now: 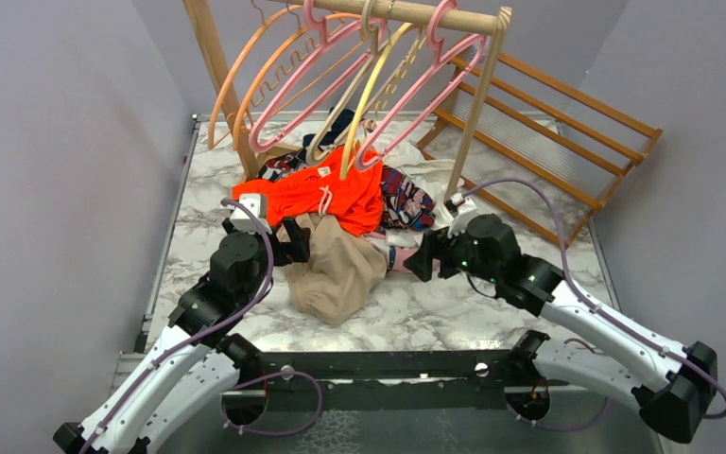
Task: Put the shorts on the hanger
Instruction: Adjust the shorts at the center of the board.
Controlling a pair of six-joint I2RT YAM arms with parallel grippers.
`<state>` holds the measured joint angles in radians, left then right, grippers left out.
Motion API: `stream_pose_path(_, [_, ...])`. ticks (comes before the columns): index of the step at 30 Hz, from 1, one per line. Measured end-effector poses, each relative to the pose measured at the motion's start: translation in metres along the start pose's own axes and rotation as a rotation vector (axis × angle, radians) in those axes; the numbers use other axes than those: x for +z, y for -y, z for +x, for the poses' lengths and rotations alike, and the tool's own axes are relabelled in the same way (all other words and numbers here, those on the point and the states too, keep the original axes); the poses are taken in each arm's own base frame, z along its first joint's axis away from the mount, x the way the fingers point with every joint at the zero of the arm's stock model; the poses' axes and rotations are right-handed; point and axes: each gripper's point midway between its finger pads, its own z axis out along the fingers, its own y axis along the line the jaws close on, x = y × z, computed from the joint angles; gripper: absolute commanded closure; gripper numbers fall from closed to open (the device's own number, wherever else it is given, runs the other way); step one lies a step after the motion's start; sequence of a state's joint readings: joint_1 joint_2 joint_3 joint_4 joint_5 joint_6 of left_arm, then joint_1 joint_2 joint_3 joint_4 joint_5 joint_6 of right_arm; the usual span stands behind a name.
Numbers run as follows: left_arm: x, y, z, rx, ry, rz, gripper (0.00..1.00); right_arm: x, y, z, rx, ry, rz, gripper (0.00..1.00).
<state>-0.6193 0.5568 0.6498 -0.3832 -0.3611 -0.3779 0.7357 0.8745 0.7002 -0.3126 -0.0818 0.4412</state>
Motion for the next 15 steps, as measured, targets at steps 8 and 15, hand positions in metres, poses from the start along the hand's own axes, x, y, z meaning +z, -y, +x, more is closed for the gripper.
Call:
stream_pose_path(8, [0.000, 0.001, 0.001, 0.002, -0.004, 0.007, 0.01, 0.032, 0.000, 0.007, -0.073, 0.035, 0.133, 0.25])
stream_pose_path(15, [0.002, 0.002, 0.003, 0.008, -0.010, 0.011, 0.01, 0.069, -0.006, 0.025, -0.128, -0.012, 0.153, 0.26])
